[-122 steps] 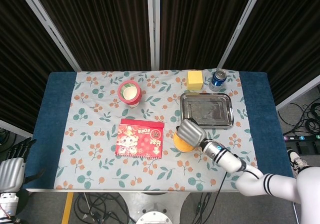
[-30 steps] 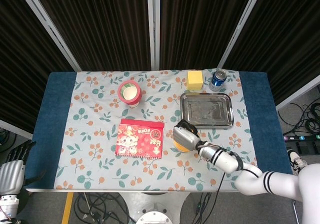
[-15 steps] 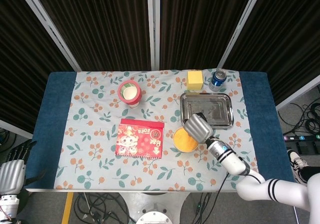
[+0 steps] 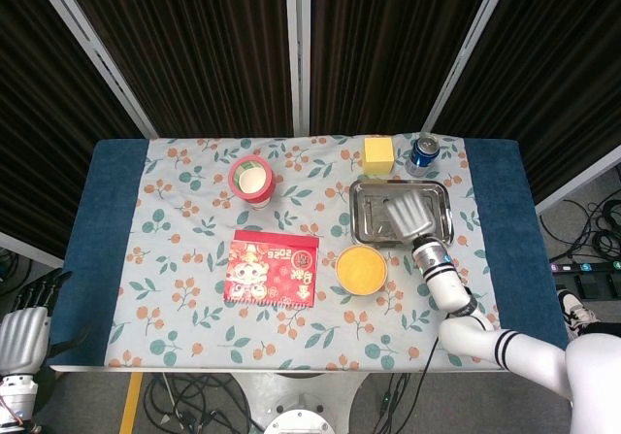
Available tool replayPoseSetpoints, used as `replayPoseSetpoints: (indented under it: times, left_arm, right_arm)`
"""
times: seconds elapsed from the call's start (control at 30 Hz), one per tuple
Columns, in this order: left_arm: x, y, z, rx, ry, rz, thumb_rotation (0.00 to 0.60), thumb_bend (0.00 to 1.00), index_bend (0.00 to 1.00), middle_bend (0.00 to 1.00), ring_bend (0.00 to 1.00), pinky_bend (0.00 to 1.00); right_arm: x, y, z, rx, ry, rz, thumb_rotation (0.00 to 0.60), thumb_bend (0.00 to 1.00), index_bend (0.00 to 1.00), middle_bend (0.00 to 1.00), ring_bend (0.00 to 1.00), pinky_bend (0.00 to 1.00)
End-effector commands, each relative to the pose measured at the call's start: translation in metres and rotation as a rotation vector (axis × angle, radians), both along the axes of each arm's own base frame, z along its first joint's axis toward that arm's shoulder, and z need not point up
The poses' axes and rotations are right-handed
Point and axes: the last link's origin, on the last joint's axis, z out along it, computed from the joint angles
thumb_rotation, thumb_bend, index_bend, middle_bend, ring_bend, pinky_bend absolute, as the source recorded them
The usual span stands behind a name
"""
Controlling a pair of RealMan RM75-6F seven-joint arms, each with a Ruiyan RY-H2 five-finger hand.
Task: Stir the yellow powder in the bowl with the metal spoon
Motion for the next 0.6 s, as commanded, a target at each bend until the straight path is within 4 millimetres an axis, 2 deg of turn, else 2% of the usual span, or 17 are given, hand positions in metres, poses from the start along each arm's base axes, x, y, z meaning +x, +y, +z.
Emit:
replayPoseSetpoints:
  times: [0.03, 0.2, 0.37, 0.5, 0.6]
  left_arm:
    - [0.001, 0.001, 0.0, -0.001, 0.002, -0.001, 0.6, 0.22, 0.19, 0.18, 0.12, 0.12]
    - [0.001, 0.0, 0.001, -0.004, 0.006, 0.003, 0.6, 0.22, 0.19, 0.18, 0.12, 0.12]
    - [0.001, 0.0, 0.001, -0.003, 0.006, 0.008, 0.6, 0.22, 0.19, 0.18, 0.12, 0.12]
    - [0.0, 0.0, 0.001, -0.002, 0.006, 0.008, 0.6, 0.22, 0.18, 0.18, 0.12, 0.12]
    - [0.001, 0.0, 0.002, 0.002, 0.005, 0.002, 0.6, 0.22, 0.19, 0.18, 0.12, 0.13]
  right_arm:
    - [-0.007, -0.014, -0.017, 0.008, -0.097, -0.111, 0.6, 0.44, 0.83, 0.99, 0.95, 1.0]
    - [-0.02, -0.023, -0.03, 0.004, -0.125, -0.196, 0.6, 0.36, 0.71, 0.99, 0.95, 1.0]
    - [-0.026, -0.026, -0.035, -0.003, -0.138, -0.238, 0.6, 0.16, 0.54, 0.99, 0.94, 1.0]
    - [-0.028, -0.027, -0.031, -0.011, -0.158, -0.248, 0.6, 0.07, 0.47, 0.99, 0.94, 1.0]
    - [-0.026, -0.028, -0.02, -0.028, -0.195, -0.245, 0.6, 0.04, 0.45, 0.99, 0.94, 1.0]
